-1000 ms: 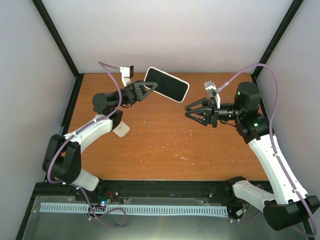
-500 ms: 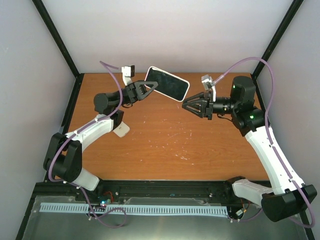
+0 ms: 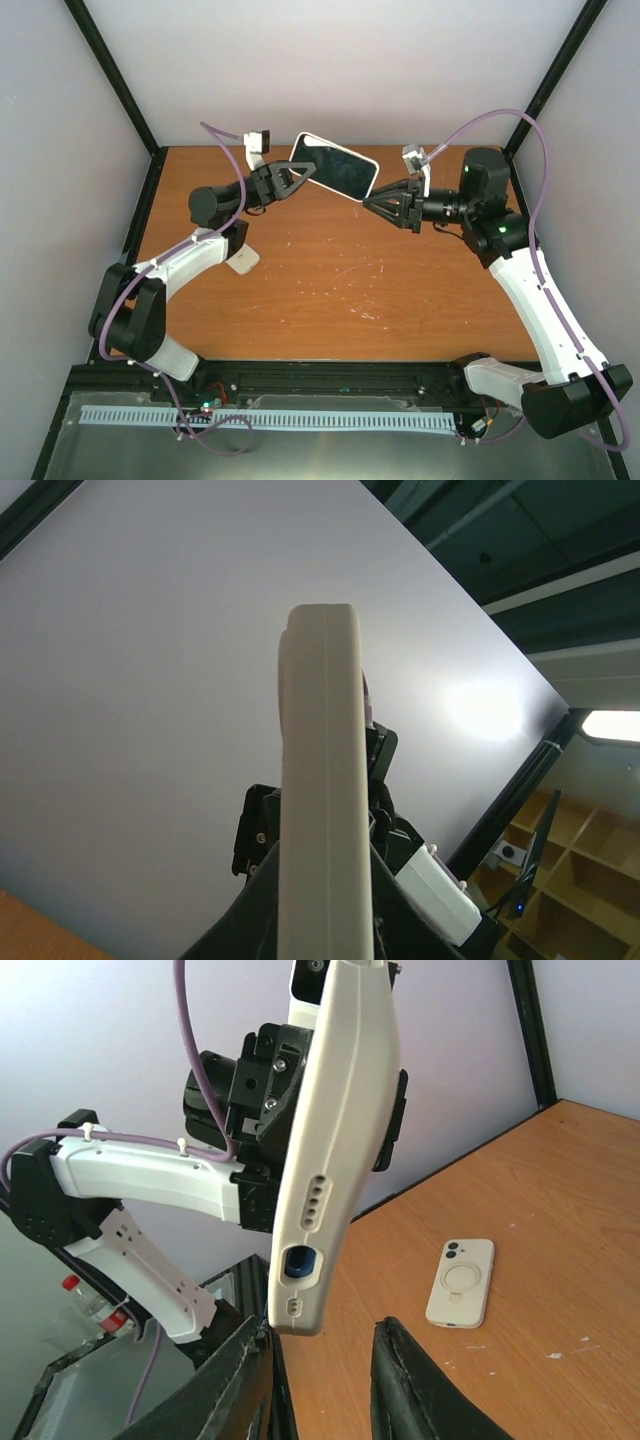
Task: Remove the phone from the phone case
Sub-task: Remove the phone case from the phone.
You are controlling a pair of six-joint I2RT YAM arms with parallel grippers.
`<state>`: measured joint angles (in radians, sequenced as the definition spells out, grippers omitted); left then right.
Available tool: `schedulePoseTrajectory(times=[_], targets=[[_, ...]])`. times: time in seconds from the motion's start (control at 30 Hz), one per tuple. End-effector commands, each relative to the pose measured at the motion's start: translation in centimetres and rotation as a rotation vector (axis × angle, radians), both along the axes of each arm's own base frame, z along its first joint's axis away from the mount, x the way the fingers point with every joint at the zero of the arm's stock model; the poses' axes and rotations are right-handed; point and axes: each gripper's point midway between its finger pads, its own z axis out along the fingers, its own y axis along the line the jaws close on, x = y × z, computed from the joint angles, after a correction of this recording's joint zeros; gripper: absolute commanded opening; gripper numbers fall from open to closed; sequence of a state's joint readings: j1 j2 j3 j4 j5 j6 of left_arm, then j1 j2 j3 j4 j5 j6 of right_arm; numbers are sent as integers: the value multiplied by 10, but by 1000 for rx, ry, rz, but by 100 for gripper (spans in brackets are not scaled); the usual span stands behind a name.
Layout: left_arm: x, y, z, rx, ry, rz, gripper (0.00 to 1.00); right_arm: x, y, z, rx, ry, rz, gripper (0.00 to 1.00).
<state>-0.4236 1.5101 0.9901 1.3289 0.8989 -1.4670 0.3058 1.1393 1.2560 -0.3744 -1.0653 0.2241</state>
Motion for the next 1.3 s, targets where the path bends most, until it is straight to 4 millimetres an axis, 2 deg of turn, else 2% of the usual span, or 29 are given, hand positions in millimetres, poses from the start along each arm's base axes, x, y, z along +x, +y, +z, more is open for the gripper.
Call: schedulePoseTrajectory(times=[0.0,0.23,0.27,0.37,0.47,0.6,0.7,0.77,0.87,1.0,1.27], targets=[[-20,3,28,-87,-80,-53,0,27,-5,-14,-54,45,-121,28],[-48,-18,38,-106,-84,-180,0,75,-20,-40,-101,191,-262,23],[-54,-17,41,-125,-98,-198,0,86,-30,-45,-111,212,-306,21],[-61,-12,48,-161,-102,-210,0,100,-43,-58,-122,260,-360,19],[-68,-8,56,-168,-126,-211,0,102,-48,-68,-141,262,-382,18],[-73,-3,63,-197,-138,-228,0,95,-48,-65,-146,205,-360,19],[-73,0,64,-226,-126,-247,0,85,-44,-63,-149,148,-309,27],[-73,0,64,-240,-113,-275,0,79,-44,-64,-158,69,-290,27],[-74,0,64,-254,-103,-332,0,82,-50,-69,-191,-30,-323,21],[-80,2,68,-250,-113,-344,0,86,-51,-76,-192,-9,-334,18],[-108,14,99,-249,-220,-362,0,102,-65,-86,-171,25,-413,15]])
